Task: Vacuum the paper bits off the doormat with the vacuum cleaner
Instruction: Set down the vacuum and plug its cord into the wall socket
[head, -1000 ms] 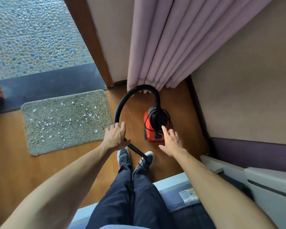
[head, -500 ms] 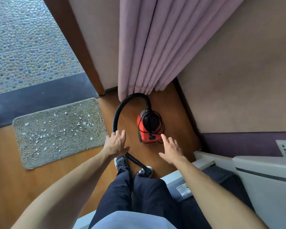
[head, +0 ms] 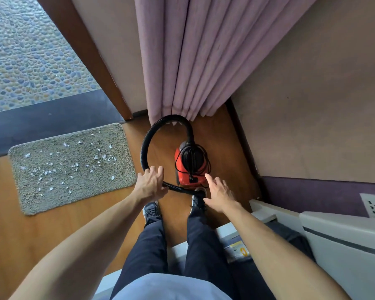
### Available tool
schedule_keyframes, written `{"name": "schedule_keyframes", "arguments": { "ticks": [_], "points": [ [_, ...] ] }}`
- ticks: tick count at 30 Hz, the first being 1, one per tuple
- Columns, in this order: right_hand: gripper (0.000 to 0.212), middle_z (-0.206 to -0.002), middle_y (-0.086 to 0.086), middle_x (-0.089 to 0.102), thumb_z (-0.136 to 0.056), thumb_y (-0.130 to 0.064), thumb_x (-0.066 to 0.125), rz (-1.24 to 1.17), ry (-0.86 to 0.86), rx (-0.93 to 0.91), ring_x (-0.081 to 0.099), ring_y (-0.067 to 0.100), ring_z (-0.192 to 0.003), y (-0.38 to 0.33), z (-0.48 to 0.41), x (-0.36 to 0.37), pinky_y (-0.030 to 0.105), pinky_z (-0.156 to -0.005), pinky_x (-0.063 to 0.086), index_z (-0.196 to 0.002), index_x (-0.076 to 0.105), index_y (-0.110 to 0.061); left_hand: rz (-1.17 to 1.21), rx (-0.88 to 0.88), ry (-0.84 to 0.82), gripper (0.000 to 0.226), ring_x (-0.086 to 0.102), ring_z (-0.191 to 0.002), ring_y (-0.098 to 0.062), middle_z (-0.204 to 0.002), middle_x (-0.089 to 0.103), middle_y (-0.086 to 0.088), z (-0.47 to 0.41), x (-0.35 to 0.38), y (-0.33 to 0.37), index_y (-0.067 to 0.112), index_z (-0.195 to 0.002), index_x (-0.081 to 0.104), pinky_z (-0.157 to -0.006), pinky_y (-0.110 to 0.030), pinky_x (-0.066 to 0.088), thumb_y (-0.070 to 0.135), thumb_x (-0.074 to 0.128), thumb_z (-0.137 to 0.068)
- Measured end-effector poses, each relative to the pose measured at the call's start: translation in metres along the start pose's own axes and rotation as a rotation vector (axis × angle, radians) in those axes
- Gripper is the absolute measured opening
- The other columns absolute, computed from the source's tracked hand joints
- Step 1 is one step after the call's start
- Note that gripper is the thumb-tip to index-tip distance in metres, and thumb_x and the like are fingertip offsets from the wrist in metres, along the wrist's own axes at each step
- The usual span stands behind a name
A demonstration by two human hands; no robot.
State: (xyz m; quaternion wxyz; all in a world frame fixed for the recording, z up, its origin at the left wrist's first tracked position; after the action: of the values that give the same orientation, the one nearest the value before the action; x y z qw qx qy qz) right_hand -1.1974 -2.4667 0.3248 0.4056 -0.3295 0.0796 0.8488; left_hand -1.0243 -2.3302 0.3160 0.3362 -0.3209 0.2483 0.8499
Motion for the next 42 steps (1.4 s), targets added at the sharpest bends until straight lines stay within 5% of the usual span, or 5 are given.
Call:
{"name": "schedule_keyframes", "arguments": {
  "ticks": [20, 34, 42],
  "points": [
    [0.085, -0.148, 0.011, 0.036, -0.092, -0.029, 0.064, 0.589, -0.139, -0.429, 0.038, 0.030, -0.132, 0.083, -0.157, -0.005, 0.045, -0.105, 0.042, -0.157, 0.009, -0.024, 0.338, -0.369, -0.026, 0.063, 0.055, -0.115, -0.033, -0.125, 0.053, -0.012, -0.068, 0.129, 0.065, 0.012, -0.132, 0.042, -0.087, -0.043, 0.047, 0.051, 0.064, -0.088],
    [0.084, -0.150, 0.012, 0.035, -0.093, -0.030, 0.063, 0.695, -0.186, -0.527, 0.039, 0.030, -0.133, 0.081, -0.250, 0.074, 0.044, -0.105, 0.044, -0.156, 0.008, -0.023, 0.427, -0.385, -0.075, 0.065, 0.057, -0.114, -0.033, -0.126, 0.053, -0.014, -0.136, 0.243, 0.063, 0.012, -0.133, 0.037, -0.092, -0.047, 0.049, 0.053, 0.060, -0.089],
    [0.077, -0.139, 0.010, 0.041, -0.093, -0.030, 0.063, 0.804, -0.162, -0.690, 0.041, 0.031, -0.127, 0.019, -0.286, 0.101, 0.045, -0.098, 0.045, -0.153, 0.016, -0.020, 0.495, -0.411, -0.077, 0.061, 0.058, -0.113, -0.032, -0.125, 0.053, -0.012, -0.155, 0.297, 0.070, 0.014, -0.131, 0.039, -0.087, -0.045, 0.049, 0.057, 0.053, -0.090]
  ]
}}
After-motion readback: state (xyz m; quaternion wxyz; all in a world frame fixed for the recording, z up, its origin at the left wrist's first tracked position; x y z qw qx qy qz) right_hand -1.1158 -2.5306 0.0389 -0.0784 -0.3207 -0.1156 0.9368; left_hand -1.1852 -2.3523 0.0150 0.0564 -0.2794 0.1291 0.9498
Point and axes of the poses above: each hand's wrist, its own z-axis away from the middle knuckle, its own x-axis out of the palm, y = z × x, the point moved 10 cm from there along -z, towards the middle knuckle
